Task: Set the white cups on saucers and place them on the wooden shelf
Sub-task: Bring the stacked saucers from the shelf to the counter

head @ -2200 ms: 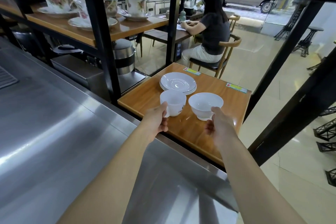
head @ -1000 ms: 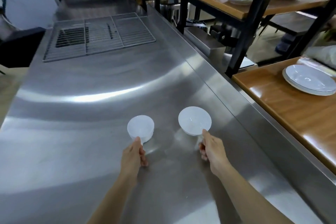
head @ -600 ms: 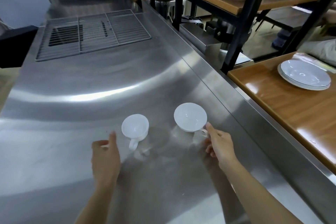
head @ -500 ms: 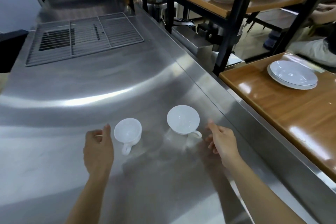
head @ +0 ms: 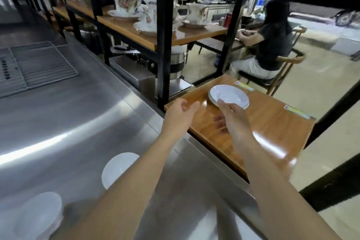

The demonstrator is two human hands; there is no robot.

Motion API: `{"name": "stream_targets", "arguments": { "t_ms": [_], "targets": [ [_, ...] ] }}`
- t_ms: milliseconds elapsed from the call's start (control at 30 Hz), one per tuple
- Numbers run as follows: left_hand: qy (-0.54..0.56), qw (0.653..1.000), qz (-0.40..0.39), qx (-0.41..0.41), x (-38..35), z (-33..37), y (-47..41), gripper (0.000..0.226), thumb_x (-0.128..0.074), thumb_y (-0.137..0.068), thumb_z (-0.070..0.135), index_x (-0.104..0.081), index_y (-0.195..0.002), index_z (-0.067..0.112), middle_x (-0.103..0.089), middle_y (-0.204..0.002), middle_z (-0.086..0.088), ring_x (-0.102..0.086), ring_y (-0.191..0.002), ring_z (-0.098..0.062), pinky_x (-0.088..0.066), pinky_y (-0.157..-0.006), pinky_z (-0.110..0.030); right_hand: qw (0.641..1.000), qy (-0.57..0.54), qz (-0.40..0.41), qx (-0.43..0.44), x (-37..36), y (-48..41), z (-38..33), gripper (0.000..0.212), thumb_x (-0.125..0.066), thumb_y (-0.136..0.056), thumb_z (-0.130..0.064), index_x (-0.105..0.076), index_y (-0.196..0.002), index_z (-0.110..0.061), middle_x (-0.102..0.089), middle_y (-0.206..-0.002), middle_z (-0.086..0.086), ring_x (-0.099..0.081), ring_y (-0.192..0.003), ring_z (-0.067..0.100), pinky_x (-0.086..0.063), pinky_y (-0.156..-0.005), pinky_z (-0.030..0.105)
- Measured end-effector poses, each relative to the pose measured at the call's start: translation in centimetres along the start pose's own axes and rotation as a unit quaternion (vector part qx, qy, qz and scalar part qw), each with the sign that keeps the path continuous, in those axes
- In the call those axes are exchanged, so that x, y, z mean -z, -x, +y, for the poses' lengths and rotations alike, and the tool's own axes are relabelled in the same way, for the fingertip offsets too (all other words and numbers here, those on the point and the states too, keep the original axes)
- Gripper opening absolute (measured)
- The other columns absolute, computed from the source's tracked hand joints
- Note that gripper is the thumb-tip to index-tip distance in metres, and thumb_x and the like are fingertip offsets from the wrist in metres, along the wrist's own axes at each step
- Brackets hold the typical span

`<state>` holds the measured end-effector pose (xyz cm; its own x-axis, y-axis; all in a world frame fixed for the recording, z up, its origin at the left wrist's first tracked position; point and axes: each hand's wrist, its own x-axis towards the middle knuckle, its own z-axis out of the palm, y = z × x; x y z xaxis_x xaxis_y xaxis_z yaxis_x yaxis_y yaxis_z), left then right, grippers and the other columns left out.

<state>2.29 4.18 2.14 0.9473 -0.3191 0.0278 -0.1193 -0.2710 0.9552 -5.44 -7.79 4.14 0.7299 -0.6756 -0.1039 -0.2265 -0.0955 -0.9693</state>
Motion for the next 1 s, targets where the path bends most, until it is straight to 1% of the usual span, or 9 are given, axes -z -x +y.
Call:
{"name": "stream_targets", "arguments": {
  "t_ms": [167, 333, 433, 533, 633, 767, 833, 933, 1000],
  "targets": [
    [0.002, 0.998, -0.037, 0.060, -5.4, 0.3, -5.4, 0.066, -0.053, -0.082, 0.053, -0.044, -0.133, 0.012, -0.052, -0.136, -0.007, -0.050, -0.120, -0.026, -0.039, -0.092, -0.035, 0.995, -0.019, 0.086, -0.048, 2.7, -5.3, 1.0, 0.034, -0.053, -0.087, -0.043, -0.049, -0.102, -0.013, -0.065, -0.077, 0.014, -0.061, -0.060, 0.023, -0.054, -0.060, 0.036],
    [0.129, 0.977, -0.088, 0.148, -8.8, 0.3, -9.3, 0.071, -0.058, -0.080, 0.043, -0.041, -0.134, 0.001, -0.046, -0.140, -0.022, -0.047, -0.125, -0.036, -0.040, -0.100, -0.046, 0.984, -0.015, 0.107, -0.139, 4.5, -9.4, 2.8, 0.053, -0.054, -0.088, -0.039, -0.042, -0.126, -0.004, -0.062, -0.088, 0.020, -0.066, -0.072, 0.033, -0.058, -0.061, 0.041],
    [0.158, 0.970, -0.087, 0.165, -9.9, 0.6, -10.5, 0.069, -0.058, -0.081, 0.034, -0.031, -0.137, 0.005, -0.045, -0.138, -0.017, -0.049, -0.118, -0.031, -0.042, -0.098, -0.040, 0.979, -0.033, 0.106, -0.173, 5.4, -11.1, 3.7, 0.054, -0.056, -0.088, -0.036, -0.039, -0.128, -0.003, -0.058, -0.081, 0.020, -0.063, -0.070, 0.033, -0.054, -0.051, 0.040],
    [0.156, 0.963, -0.105, 0.193, -10.6, 0.4, -11.8, 0.072, -0.057, -0.083, 0.031, -0.022, -0.142, 0.010, -0.042, -0.140, -0.014, -0.047, -0.119, -0.029, -0.039, -0.104, -0.042, 0.974, -0.020, 0.112, -0.197, 5.5, -12.4, 4.1, 0.056, -0.055, -0.088, -0.039, -0.042, -0.128, -0.001, -0.056, -0.076, 0.019, -0.063, -0.068, 0.033, -0.053, -0.048, 0.038],
    [0.218, 0.944, -0.118, 0.217, -11.1, 0.3, -13.4, 0.062, -0.057, -0.083, 0.030, -0.034, -0.138, 0.013, -0.050, -0.127, -0.009, -0.050, -0.103, -0.022, -0.044, -0.095, -0.039, 0.971, -0.001, 0.119, -0.208, 5.7, -14.2, 3.8, 0.058, -0.055, -0.087, -0.042, -0.045, -0.127, -0.001, -0.055, -0.079, 0.018, -0.060, -0.068, 0.032, -0.052, -0.049, 0.038],
    [0.259, 0.925, -0.117, 0.252, -11.6, 0.5, -14.6, 0.054, -0.059, -0.081, 0.029, -0.046, -0.132, 0.016, -0.056, -0.128, -0.010, -0.054, -0.111, -0.026, -0.051, -0.087, -0.043, 0.973, 0.028, 0.103, -0.203, 5.7, -16.4, 3.5, 0.052, -0.054, -0.089, -0.037, -0.044, -0.127, -0.003, -0.052, -0.104, 0.016, -0.057, -0.081, 0.031, -0.048, -0.047, 0.036],
    [0.249, 0.924, -0.126, 0.260, -11.5, 0.5, -15.0, 0.047, -0.058, -0.082, 0.031, -0.050, -0.124, 0.015, -0.059, -0.118, -0.010, -0.055, -0.105, -0.026, -0.054, -0.077, -0.043, 0.975, 0.030, 0.096, -0.196, 5.8, -17.3, 3.8, 0.046, -0.054, -0.090, -0.033, -0.045, -0.125, -0.005, -0.050, -0.107, 0.014, -0.055, -0.091, 0.033, -0.048, -0.050, 0.036],
    [0.216, 0.934, -0.135, 0.251, -10.7, 0.2, -14.9, 0.023, -0.056, -0.086, 0.033, -0.051, -0.100, 0.016, -0.057, -0.087, -0.006, -0.056, -0.080, -0.021, -0.055, -0.057, -0.038, 0.977, 0.022, 0.100, -0.188, 5.9, -18.1, 4.4, 0.029, -0.052, -0.091, -0.022, -0.050, -0.113, -0.004, -0.053, -0.096, 0.015, -0.055, -0.082, 0.031, -0.048, -0.049, 0.036],
    [0.189, 0.942, -0.152, 0.231, -10.2, 0.0, -14.6, 0.019, -0.059, -0.086, 0.030, -0.052, -0.095, 0.015, -0.058, -0.087, -0.007, -0.059, -0.079, -0.022, -0.056, -0.050, -0.035, 0.978, 0.034, 0.104, -0.180, 5.9, -18.2, 4.8, 0.019, -0.050, -0.091, -0.017, -0.050, -0.104, -0.003, -0.050, -0.082, 0.013, -0.051, -0.068, 0.027, -0.046, -0.045, 0.035]
  ]
}}
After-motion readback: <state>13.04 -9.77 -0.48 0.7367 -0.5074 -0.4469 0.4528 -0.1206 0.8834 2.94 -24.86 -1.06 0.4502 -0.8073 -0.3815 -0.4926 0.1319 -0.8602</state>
